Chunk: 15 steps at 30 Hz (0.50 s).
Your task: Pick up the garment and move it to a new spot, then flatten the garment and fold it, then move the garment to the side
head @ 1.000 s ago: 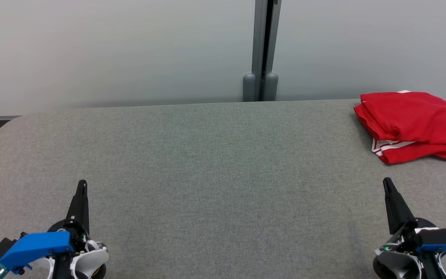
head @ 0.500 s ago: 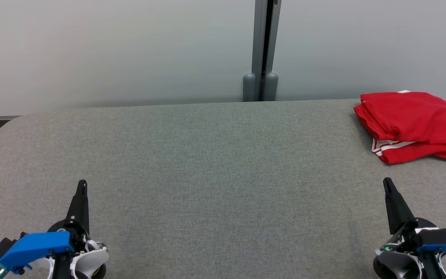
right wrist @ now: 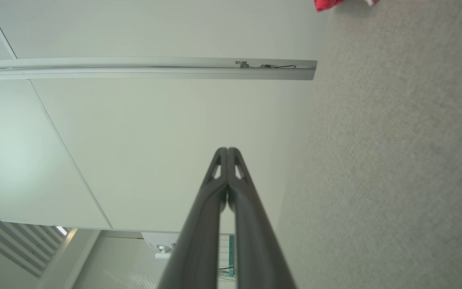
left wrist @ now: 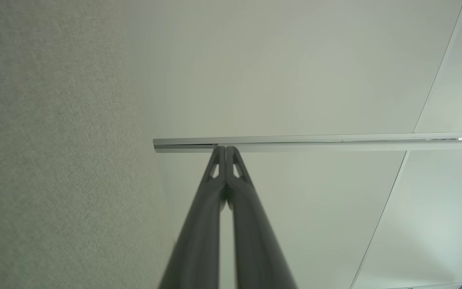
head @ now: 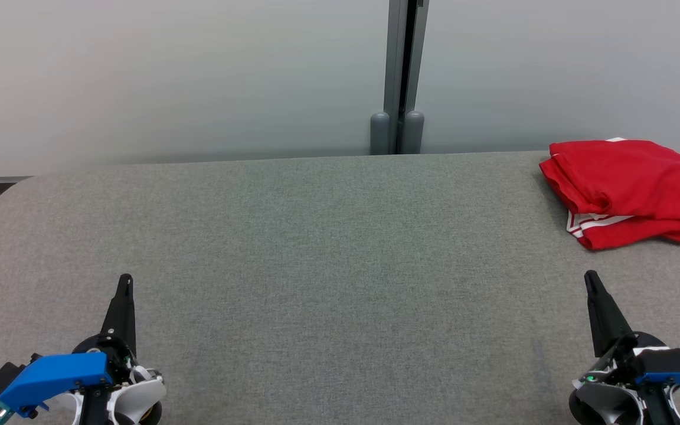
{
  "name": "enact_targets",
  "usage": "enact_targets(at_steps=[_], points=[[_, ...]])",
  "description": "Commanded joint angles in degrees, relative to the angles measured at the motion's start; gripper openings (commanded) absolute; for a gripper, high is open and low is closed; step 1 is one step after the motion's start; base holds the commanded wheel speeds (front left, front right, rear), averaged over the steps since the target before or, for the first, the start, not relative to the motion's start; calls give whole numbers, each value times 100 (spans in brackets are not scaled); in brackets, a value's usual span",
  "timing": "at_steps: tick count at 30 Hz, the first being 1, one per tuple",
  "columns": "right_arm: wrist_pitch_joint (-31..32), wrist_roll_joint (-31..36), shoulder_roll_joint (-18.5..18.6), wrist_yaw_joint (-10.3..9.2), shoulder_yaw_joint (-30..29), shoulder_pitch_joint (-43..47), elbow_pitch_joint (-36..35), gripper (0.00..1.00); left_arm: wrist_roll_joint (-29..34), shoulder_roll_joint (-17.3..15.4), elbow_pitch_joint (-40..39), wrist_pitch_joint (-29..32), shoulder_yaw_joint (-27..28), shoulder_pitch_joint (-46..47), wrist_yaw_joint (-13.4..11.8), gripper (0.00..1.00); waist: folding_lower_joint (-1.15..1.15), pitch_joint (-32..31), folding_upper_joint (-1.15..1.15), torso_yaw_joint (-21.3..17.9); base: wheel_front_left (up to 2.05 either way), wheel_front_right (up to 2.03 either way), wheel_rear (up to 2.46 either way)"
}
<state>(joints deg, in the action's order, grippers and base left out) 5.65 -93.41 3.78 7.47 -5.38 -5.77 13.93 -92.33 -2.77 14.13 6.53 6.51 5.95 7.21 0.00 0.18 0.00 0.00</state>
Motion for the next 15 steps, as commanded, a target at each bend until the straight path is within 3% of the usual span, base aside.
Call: enact_targets(at_steps=[1,15], points=[[15,19,-16,4,-15,-71,14,0,-16,-19,-19,23,15,57,55,0,0,0,0,0,0,0,0],[36,37,-28,4,-33,-74,14,0,-17,-19,-19,22,14,57,54,0,0,0,0,0,0,0,0]])
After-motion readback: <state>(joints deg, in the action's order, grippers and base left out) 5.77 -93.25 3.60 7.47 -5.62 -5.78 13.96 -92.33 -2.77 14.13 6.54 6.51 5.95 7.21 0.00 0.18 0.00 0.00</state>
